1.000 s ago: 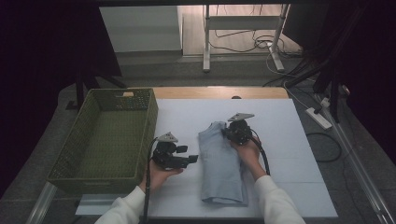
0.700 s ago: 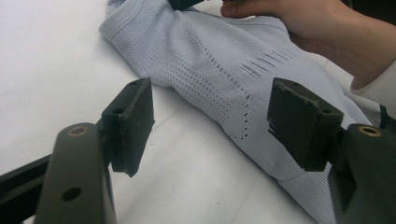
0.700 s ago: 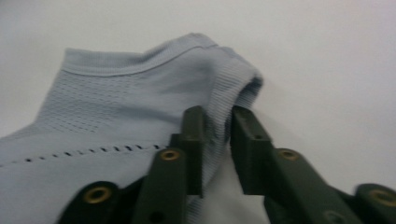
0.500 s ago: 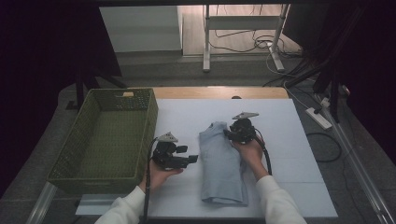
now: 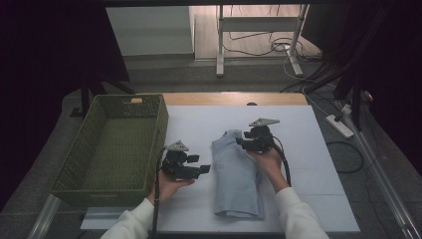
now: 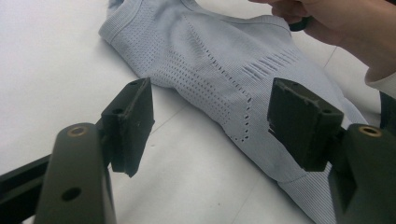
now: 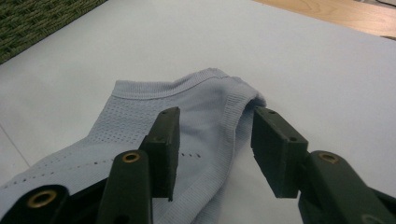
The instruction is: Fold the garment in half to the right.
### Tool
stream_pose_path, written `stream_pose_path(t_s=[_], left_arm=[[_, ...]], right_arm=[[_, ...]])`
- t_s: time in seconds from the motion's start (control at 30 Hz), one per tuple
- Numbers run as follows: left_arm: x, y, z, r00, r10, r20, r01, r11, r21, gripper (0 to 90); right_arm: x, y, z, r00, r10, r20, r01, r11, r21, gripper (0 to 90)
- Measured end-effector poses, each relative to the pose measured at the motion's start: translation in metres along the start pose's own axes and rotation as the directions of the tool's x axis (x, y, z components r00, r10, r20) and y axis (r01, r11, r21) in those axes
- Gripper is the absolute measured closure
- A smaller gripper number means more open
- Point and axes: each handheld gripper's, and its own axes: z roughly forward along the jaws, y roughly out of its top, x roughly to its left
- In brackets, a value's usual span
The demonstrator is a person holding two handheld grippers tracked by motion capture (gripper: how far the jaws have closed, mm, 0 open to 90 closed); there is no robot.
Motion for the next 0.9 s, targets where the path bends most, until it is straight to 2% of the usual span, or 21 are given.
stream_pose_path(t_s=[0.13,0.53,0.63,0.8,0.9], left_arm=[[0.0,0.0,0.0,1.0,0.001,-0.001,-0.001,1.0,0.0,32.2],[0.001,0.0,-0.001,1.0,-0.002,-0.005,0.002,1.0,-0.009,32.2],[0.002,-0.001,-0.002,1.0,-0.005,-0.005,0.005,0.9999,-0.012,32.2],[0.002,0.0,-0.004,1.0,-0.008,-0.006,0.008,0.9998,-0.018,32.2],[0.002,0.0,-0.003,1.0,-0.006,-0.006,0.006,0.9998,-0.018,32.2]], right_arm=[[0.0,0.0,-0.007,0.9998,0.012,-0.016,-0.012,1.0,-0.008,51.2],[0.012,0.001,-0.025,0.9987,-0.01,-0.049,0.009,1.0,-0.023,48.7],[0.013,-0.001,-0.033,0.9976,-0.016,-0.067,0.014,0.999,-0.038,47.6],[0.013,-0.006,-0.05,0.9966,0.005,-0.082,-0.01,0.998,-0.065,47.7],[0.017,-0.008,-0.06,0.9952,0.007,-0.098,-0.014,0.997,-0.072,51.1]])
